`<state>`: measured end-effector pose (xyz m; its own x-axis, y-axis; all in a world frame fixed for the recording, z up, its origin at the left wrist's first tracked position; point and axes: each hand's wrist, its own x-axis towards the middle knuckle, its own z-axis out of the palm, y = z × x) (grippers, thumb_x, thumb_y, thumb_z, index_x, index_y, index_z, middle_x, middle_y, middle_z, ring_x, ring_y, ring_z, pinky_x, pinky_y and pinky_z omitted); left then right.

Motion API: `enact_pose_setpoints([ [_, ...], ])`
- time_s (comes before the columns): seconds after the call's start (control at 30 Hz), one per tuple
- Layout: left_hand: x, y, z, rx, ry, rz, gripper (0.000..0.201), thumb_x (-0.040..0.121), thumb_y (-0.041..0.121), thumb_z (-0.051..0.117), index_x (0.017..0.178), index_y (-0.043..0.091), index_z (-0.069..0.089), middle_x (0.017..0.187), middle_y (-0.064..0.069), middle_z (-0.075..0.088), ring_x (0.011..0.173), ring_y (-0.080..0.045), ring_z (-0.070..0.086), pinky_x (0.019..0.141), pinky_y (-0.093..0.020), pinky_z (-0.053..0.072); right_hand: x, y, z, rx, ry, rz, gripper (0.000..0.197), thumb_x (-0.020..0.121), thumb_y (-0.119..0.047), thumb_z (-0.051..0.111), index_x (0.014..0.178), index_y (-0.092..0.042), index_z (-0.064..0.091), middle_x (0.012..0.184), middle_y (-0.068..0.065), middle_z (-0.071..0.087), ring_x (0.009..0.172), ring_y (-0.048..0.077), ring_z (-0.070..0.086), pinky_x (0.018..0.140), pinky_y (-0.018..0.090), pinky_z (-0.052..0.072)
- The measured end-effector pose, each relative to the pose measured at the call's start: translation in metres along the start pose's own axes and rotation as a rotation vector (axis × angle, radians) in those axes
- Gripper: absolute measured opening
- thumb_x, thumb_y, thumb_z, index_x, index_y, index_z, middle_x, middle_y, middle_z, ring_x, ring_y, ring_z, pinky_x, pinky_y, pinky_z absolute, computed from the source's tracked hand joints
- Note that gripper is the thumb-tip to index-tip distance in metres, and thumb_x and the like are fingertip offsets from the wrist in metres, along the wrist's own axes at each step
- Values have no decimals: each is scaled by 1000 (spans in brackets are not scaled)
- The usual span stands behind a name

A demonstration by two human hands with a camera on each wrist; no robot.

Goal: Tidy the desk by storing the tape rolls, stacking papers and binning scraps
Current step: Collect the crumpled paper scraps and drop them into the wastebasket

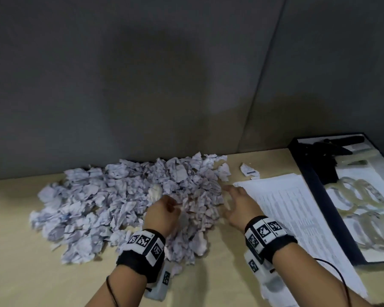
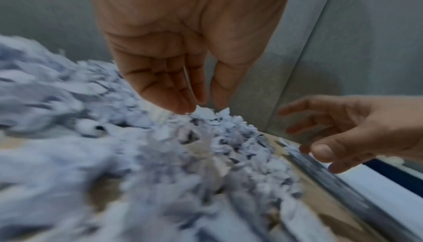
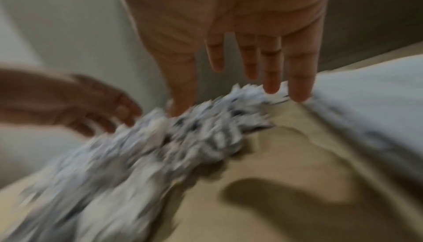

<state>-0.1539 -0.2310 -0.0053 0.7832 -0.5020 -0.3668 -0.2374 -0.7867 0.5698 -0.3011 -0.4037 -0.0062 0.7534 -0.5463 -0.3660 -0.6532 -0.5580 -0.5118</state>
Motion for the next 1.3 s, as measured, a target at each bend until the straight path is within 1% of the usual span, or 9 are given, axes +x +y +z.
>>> enact_pose_setpoints([
  [0.1,-9,-35,-16,128,32,-22,34,85,35,63,115,21,56,115,-4,59,101,-23,59,81,-31,50,0,-33,32,-133,-199,-123,114,64,-46,80,147,-46,2,158,1,1,143,30,16,111,43,34],
  [0.17,-19,-57,-19,204,50,-52,52,79,45,66,124,24,51,126,-5,49,114,-26,50,89,-35,48,-4,-46,54,-283,-287,-147,128,57,-57,80,141,-52,-16,157,-2,-20,146,34,-4,112,53,29],
  [0.37,-46,-101,-23,363,9,-106,110,54,79,65,142,30,22,148,-7,24,134,-31,29,105,-44,39,17,-54,68,-280,-129,-45,129,55,-80,64,132,-50,-36,145,-1,-46,142,34,-25,113,64,5],
  [0.43,-49,-106,-21,338,-57,-122,122,49,78,68,146,32,11,154,-4,12,139,-34,20,107,-49,37,34,-53,56,-235,-31,26,128,52,-89,54,135,-47,-33,148,0,-42,142,35,-23,113,63,5],
  [0.53,-48,-104,-16,340,-147,-129,130,47,71,76,147,35,1,156,-4,-1,142,-38,12,108,-50,33,54,-53,47,-212,-104,69,128,49,-90,55,140,-48,-26,152,-1,-35,144,35,-18,112,64,11],
  [0.73,-32,-90,-9,319,-93,-38,109,62,40,84,143,38,12,149,-7,14,134,-32,27,105,-42,38,62,-56,69,-380,-118,-77,113,60,-84,55,144,-49,-12,158,3,-18,144,38,-5,110,58,25],
  [0.97,-15,-90,-2,301,-53,-34,100,67,28,80,143,39,15,141,-10,24,127,-34,32,97,-39,42,71,-73,81,-555,-81,-157,51,96,-38,42,143,-36,24,152,14,14,133,41,24,99,49,37],
  [1.1,-13,-89,1,283,-29,-50,96,69,21,77,143,37,19,136,-8,27,124,-32,35,93,-37,45,79,-74,78,-547,-98,-216,46,96,-14,40,140,-25,31,141,15,29,125,39,34,94,46,43],
  [1.3,-7,-81,12,277,-13,-27,90,74,4,66,145,36,21,134,-8,27,120,-31,40,91,-38,49,79,-67,45,-300,-39,-184,38,98,-21,41,136,-17,39,124,18,55,108,34,56,82,37,46],
])
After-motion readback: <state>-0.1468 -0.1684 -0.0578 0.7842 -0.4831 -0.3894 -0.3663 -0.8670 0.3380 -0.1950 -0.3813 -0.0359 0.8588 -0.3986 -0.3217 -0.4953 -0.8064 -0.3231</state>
